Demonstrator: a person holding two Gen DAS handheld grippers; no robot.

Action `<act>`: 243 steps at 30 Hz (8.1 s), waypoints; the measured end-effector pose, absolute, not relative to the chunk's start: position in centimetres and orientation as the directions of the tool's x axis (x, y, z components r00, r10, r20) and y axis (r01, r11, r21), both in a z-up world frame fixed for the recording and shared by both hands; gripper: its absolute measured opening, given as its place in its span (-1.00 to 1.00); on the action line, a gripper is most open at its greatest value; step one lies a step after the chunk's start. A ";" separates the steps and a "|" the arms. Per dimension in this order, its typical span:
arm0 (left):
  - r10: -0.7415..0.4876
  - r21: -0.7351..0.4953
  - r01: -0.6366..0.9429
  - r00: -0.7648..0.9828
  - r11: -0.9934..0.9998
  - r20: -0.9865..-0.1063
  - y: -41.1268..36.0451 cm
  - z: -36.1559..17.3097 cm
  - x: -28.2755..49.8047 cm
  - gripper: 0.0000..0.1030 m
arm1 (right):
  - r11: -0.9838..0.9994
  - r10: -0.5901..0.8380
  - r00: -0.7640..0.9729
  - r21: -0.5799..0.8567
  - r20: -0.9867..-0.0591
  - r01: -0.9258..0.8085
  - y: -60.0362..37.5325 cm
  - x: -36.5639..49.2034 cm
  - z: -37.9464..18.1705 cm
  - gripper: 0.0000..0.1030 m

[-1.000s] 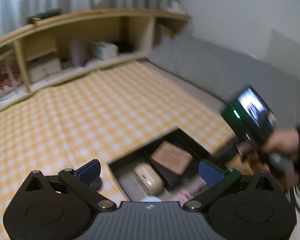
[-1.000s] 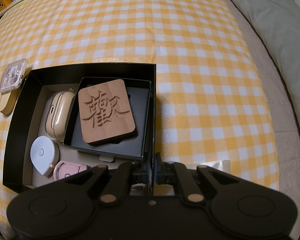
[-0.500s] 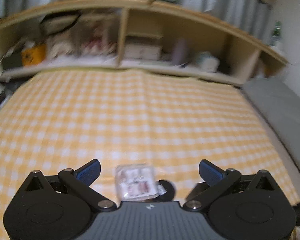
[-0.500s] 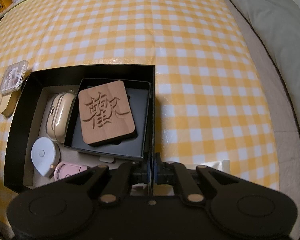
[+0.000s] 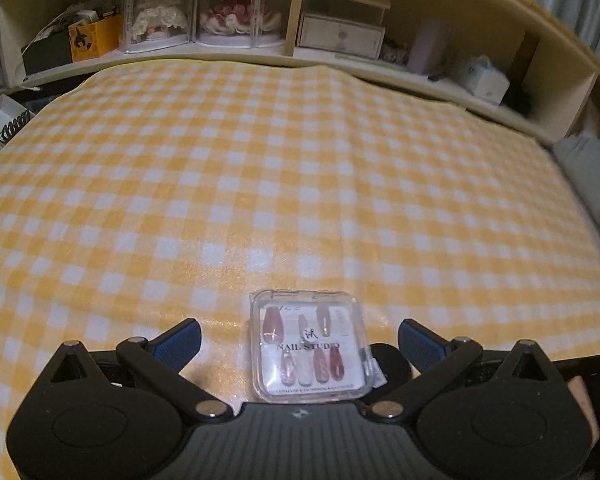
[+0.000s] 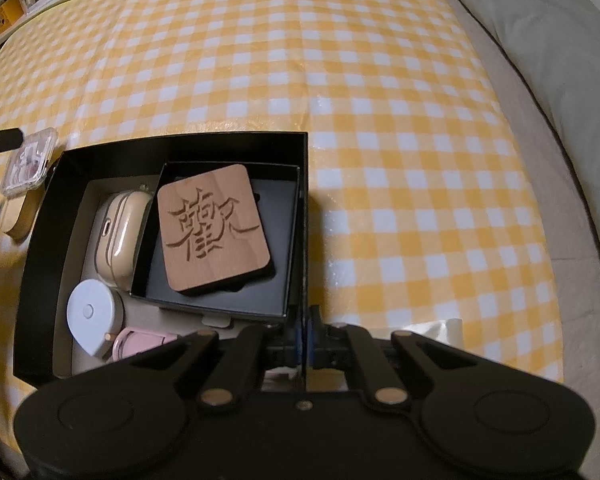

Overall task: Organize rigid objects
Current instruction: 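Move the left gripper to the clear nail-tip case and close on it, then carry the nail-tip case with the left gripper into the black box and release, then move the left gripper to the oval wooden block and close on it, then carry the oval wooden block with the left gripper into the black box and release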

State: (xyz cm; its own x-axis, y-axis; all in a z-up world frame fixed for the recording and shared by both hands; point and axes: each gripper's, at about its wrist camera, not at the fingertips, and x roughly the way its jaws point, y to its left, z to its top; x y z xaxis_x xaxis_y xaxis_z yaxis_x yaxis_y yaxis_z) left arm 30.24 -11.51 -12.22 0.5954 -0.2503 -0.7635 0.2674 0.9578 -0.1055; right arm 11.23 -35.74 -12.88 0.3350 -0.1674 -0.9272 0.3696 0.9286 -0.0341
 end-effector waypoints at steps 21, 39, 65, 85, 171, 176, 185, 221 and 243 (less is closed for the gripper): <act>-0.197 -0.113 0.185 0.535 0.976 -0.822 -12.0 -16.2 31.8 0.82 | 0.928 -0.167 0.336 -0.033 -0.927 0.370 -35.8 11.3 -12.9 -0.94; -0.246 -0.121 0.246 0.577 0.962 -0.779 -12.3 -13.0 30.1 0.43 | 0.929 -0.167 0.337 -0.033 -0.927 0.369 -35.8 11.3 -12.8 -0.94; -0.495 -0.194 0.552 0.470 0.811 -0.731 -19.1 -5.9 18.8 0.43 | 0.928 -0.169 0.340 -0.034 -0.925 0.371 -35.9 11.4 -12.7 -0.94; -0.565 -0.392 0.432 0.414 0.812 -0.713 -19.3 -10.3 19.4 0.43 | 0.928 -0.170 0.340 -0.034 -0.925 0.371 -35.9 11.4 -12.8 -0.93; -0.216 0.000 0.300 0.687 0.954 -0.694 -12.4 -6.8 26.4 1.00 | 0.928 -0.173 0.342 -0.037 -0.924 0.370 -35.8 11.5 -12.8 -0.93; -0.181 0.005 0.276 0.645 0.961 -0.743 -11.5 -9.3 27.8 1.00 | 0.928 -0.173 0.342 -0.036 -0.924 0.370 -35.8 11.5 -12.8 -0.93; -0.151 0.014 0.287 0.546 0.958 -0.824 -11.6 -13.1 28.8 0.25 | 0.929 -0.173 0.342 -0.038 -0.924 0.369 -35.7 11.5 -12.9 -0.93; -0.516 -0.123 0.618 0.512 0.776 -0.686 -18.5 -4.4 21.5 -0.22 | 0.929 -0.173 0.342 -0.037 -0.924 0.369 -35.7 11.6 -12.8 -0.93; -0.460 0.159 0.947 0.277 0.278 -0.844 -22.3 -9.8 12.5 -0.22 | 0.929 -0.173 0.342 -0.038 -0.924 0.369 -35.7 11.6 -12.8 -0.93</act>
State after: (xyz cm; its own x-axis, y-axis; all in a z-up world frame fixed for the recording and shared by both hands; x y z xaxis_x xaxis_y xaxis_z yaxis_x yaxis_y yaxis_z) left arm 12.50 -22.25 -9.76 0.2766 -0.4600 -0.8437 0.9473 0.2783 0.1589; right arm 11.63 -35.66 -12.84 0.3419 -0.1734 -0.9236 0.3687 0.9288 -0.0379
